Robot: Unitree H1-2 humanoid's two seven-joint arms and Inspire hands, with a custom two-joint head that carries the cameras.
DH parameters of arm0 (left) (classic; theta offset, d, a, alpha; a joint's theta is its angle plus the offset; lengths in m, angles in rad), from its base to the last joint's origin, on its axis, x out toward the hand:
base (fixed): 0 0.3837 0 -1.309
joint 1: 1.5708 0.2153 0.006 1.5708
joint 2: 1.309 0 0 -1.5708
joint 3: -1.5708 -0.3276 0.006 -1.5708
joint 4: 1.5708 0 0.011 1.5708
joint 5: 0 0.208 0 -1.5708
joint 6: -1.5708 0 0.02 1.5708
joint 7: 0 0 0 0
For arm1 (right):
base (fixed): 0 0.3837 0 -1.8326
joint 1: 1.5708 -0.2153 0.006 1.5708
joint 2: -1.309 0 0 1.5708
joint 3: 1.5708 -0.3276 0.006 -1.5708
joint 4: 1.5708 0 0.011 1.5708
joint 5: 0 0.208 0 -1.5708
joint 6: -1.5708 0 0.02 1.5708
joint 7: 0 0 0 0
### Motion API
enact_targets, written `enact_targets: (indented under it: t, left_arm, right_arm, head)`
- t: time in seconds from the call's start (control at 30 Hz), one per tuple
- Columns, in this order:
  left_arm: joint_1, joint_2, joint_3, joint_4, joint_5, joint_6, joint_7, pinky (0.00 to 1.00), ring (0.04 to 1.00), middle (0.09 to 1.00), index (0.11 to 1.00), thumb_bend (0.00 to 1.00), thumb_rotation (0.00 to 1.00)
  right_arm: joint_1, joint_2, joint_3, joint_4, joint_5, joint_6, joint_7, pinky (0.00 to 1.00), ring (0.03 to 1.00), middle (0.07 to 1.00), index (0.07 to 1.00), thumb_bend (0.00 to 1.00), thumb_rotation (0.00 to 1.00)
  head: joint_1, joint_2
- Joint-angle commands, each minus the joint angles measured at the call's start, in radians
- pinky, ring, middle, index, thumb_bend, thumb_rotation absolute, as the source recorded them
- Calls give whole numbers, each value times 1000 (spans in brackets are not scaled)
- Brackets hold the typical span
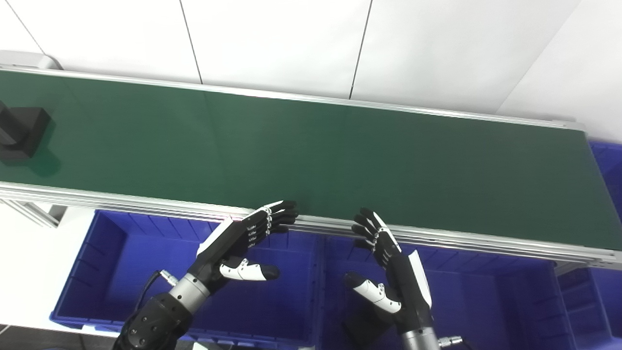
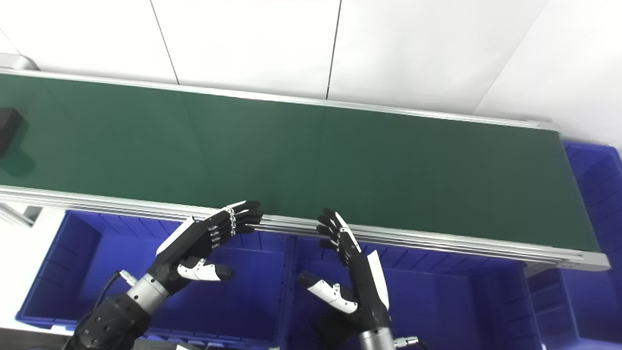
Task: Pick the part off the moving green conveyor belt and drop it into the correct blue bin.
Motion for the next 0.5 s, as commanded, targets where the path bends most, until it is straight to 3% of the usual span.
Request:
enact_targets:
  t: [0.0, 0.47]
  left_arm:
    - [-10, 2, 0, -37, -1, -10, 4, 842, 859, 861, 878, 979, 500]
    - [-8, -5, -2, -33, 1, -17, 8, 836, 856, 857, 877, 994, 500]
  right_arm:
    - [-4, 2, 4, -21, 11, -33, 1, 764, 850, 885, 921, 781, 642]
    - [-1, -6, 3, -29, 21, -27, 5, 764, 850, 884, 923, 789, 642]
  head:
    - [1, 1]
    - [9, 2]
